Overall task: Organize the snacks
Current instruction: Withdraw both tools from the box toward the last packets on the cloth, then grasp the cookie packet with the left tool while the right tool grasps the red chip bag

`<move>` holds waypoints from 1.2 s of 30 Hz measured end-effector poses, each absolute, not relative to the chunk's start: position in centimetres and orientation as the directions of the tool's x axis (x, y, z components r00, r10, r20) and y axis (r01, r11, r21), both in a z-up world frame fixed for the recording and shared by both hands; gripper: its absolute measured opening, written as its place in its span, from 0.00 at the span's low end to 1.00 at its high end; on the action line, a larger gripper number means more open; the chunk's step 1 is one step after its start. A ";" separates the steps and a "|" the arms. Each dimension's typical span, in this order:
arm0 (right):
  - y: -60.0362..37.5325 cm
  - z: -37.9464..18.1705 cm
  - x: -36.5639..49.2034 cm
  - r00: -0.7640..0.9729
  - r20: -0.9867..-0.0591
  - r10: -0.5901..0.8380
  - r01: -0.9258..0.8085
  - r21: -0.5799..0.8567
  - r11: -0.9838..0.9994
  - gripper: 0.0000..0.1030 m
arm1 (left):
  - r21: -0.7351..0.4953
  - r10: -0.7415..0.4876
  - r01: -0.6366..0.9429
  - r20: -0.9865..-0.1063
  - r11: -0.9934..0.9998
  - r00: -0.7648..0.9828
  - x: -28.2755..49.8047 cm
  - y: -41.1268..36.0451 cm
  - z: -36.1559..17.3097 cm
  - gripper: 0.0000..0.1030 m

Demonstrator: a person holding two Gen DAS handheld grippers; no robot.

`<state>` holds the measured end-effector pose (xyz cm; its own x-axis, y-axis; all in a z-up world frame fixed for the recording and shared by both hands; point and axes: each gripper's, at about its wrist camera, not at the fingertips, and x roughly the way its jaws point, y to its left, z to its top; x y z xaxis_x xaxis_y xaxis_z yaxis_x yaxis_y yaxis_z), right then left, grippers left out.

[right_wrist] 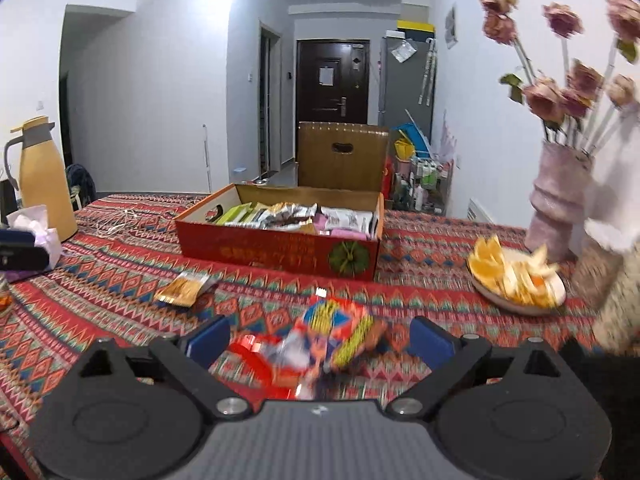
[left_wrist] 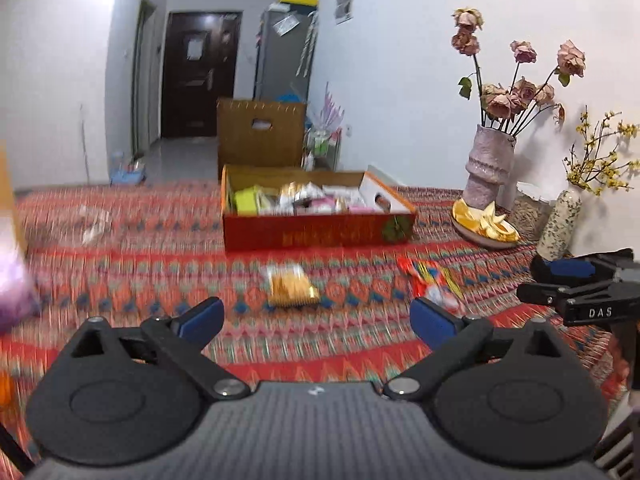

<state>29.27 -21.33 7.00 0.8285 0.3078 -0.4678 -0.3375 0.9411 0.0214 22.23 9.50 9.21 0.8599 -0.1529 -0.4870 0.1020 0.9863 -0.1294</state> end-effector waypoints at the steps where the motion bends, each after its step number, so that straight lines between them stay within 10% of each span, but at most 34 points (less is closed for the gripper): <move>1: -21.5 6.6 28.2 0.826 -0.473 0.305 -0.331 0.032 0.943 0.95 | -0.141 -0.150 0.091 -0.492 0.986 0.858 21.4 9.6 8.9 0.98; 17: -23.0 1.2 20.9 0.752 -0.569 0.333 -0.324 0.121 0.938 0.98 | -0.211 -0.134 0.003 -0.610 0.977 0.781 16.0 9.5 4.6 0.99; 36: -20.2 -0.7 34.6 0.688 -0.617 0.382 -0.326 0.207 0.922 0.98 | -0.139 -0.043 -0.076 -0.697 0.987 0.716 30.6 11.2 2.7 0.94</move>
